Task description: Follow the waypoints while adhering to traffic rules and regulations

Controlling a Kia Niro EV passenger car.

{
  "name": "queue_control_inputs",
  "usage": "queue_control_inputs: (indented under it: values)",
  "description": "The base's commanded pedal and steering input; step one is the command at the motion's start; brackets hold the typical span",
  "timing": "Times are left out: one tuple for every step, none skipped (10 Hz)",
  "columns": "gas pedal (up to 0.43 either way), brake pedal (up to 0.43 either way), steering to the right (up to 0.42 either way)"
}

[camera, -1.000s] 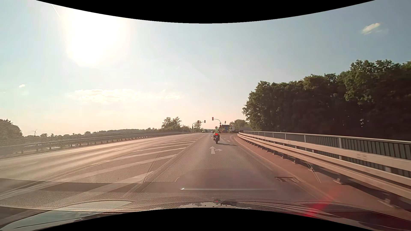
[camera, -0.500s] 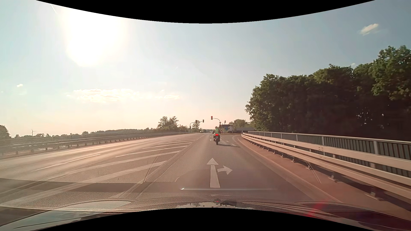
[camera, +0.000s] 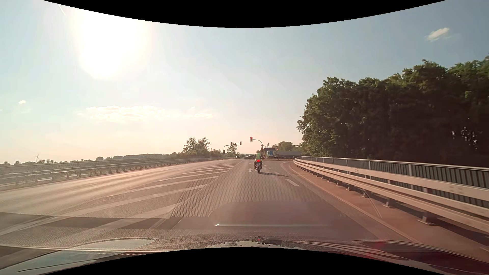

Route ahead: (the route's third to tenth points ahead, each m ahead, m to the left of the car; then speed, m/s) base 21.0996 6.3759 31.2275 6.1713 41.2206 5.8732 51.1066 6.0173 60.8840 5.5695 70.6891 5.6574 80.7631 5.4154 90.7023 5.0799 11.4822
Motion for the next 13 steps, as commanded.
queue_control_inputs:
  values:
    - [0.000, 0.091, 0.000]
    - [0.000, 0.085, 0.000]
    - [0.000, 0.067, -0.001]
    - [0.000, 0.055, -0.001]
    - [0.000, 0.043, -0.001]
    - [0.000, 0.043, -0.001]
    - [0.000, 0.043, -0.001]
    - [0.000, 0.043, 0.000]
    - [0.000, 0.043, 0.000]
    - [0.000, 0.043, 0.000]
    - [0.000, 0.043, 0.000]
    - [0.000, 0.043, -0.001]
    - [0.000, 0.043, -0.001]
